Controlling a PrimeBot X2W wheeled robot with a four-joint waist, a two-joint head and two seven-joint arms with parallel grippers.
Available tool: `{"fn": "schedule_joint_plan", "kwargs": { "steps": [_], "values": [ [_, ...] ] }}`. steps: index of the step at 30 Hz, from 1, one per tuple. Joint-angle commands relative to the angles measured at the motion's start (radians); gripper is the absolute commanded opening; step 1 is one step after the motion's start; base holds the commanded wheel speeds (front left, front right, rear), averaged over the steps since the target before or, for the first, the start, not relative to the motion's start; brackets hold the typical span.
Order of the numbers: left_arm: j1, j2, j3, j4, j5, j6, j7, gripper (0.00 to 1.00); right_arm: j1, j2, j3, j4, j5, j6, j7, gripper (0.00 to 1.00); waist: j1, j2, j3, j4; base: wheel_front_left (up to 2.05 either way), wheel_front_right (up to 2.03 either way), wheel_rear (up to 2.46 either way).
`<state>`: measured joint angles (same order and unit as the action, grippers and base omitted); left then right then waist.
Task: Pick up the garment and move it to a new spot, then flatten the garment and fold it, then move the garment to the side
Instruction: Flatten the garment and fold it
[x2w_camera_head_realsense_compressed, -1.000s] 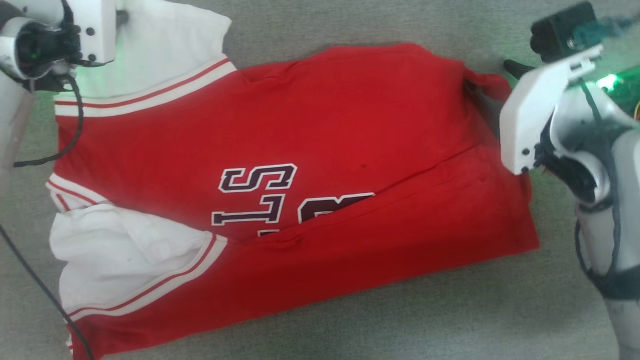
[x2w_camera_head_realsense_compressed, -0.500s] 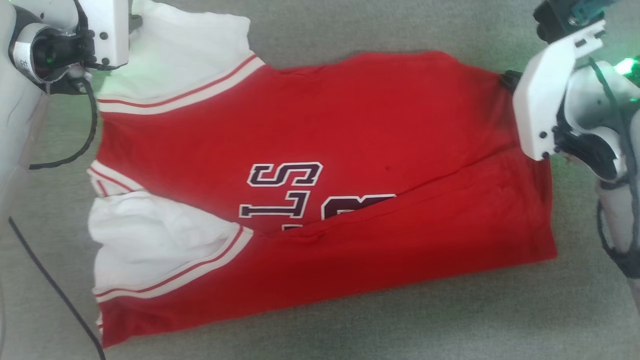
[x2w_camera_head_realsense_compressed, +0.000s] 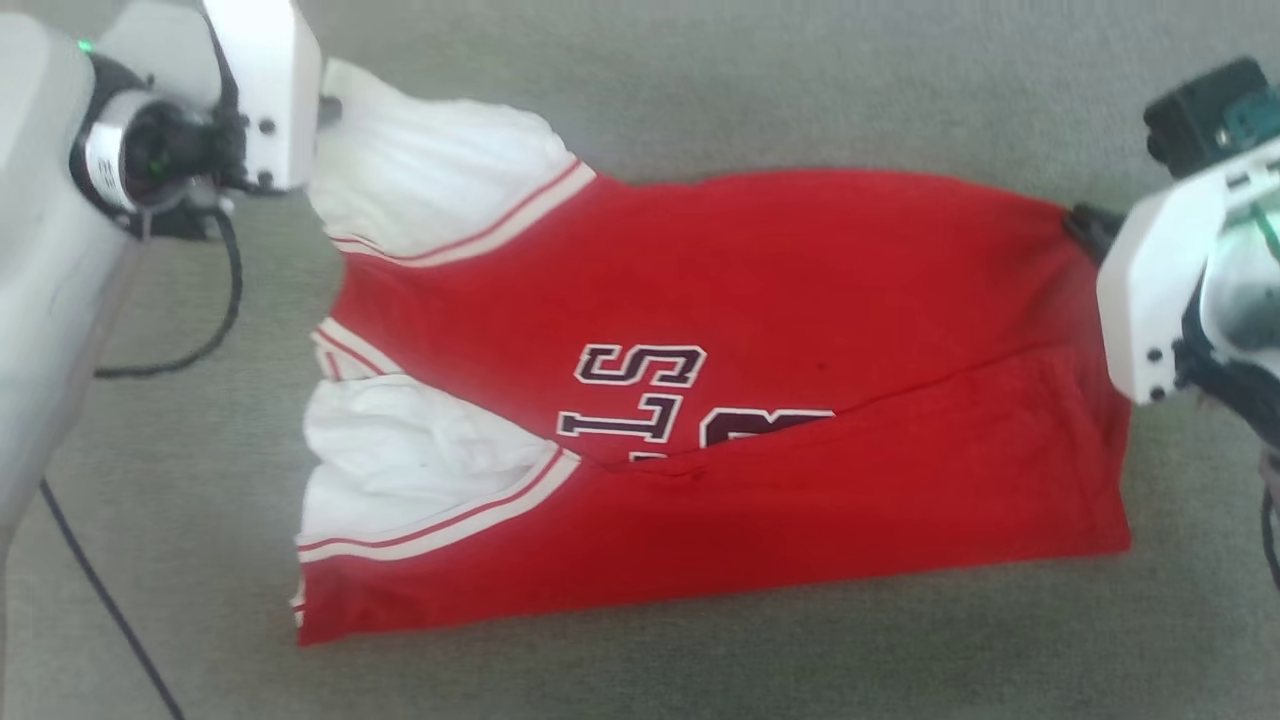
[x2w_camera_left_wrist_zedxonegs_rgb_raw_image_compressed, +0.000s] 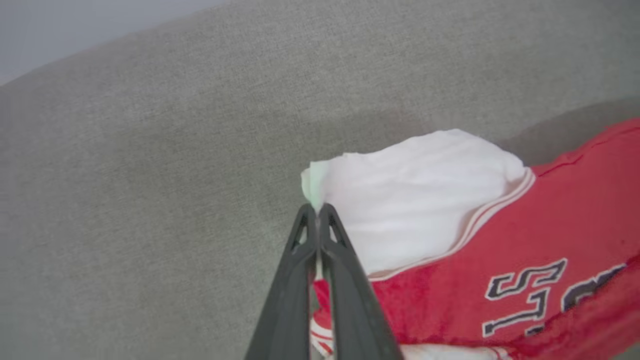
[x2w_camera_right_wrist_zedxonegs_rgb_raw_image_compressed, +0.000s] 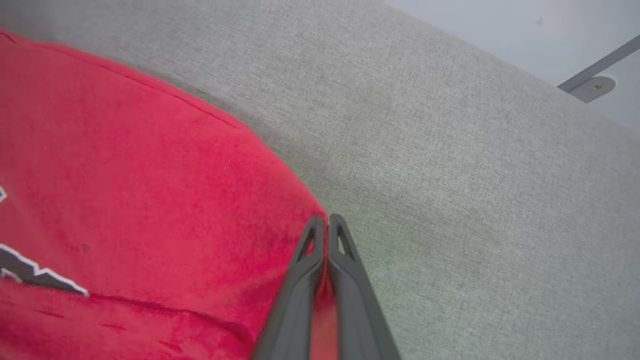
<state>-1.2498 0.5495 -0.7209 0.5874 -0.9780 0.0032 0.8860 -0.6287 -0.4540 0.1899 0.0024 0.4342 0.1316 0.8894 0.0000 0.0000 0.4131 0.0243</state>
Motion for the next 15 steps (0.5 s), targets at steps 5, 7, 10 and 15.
{"fn": "schedule_joint_plan", "kwargs": {
  "steps": [5, 7, 10, 15],
  "values": [
    [0.135, 0.069, 0.008, -0.22, -0.05, 0.1, 0.078, 0.0, 0.119, -0.043, -0.025, -0.091, 0.025, -0.002, 0.03, 0.0, 0.0, 0.0, -0.07, 0.052, 0.0, 0.0, 0.0],
    [0.194, 0.098, 0.007, -0.321, -0.059, 0.143, 0.103, 0.0, 0.165, -0.059, -0.035, -0.124, 0.039, -0.002, 0.043, 0.0, 0.0, 0.0, -0.085, 0.061, 0.0, 0.0, 0.0],
    [0.288, 0.151, 0.003, -0.473, -0.077, 0.212, 0.133, 0.0, 0.238, -0.081, -0.053, -0.162, 0.059, -0.002, 0.056, 0.0, 0.0, 0.0, -0.101, 0.07, 0.0, 0.0, 0.0],
    [0.409, 0.217, 0.001, -0.641, -0.093, 0.296, 0.15, 0.0, 0.334, -0.099, -0.069, -0.198, 0.08, -0.002, 0.073, 0.0, 0.0, 0.0, -0.116, 0.074, 0.0, 0.0, 0.0]
  ]
}}
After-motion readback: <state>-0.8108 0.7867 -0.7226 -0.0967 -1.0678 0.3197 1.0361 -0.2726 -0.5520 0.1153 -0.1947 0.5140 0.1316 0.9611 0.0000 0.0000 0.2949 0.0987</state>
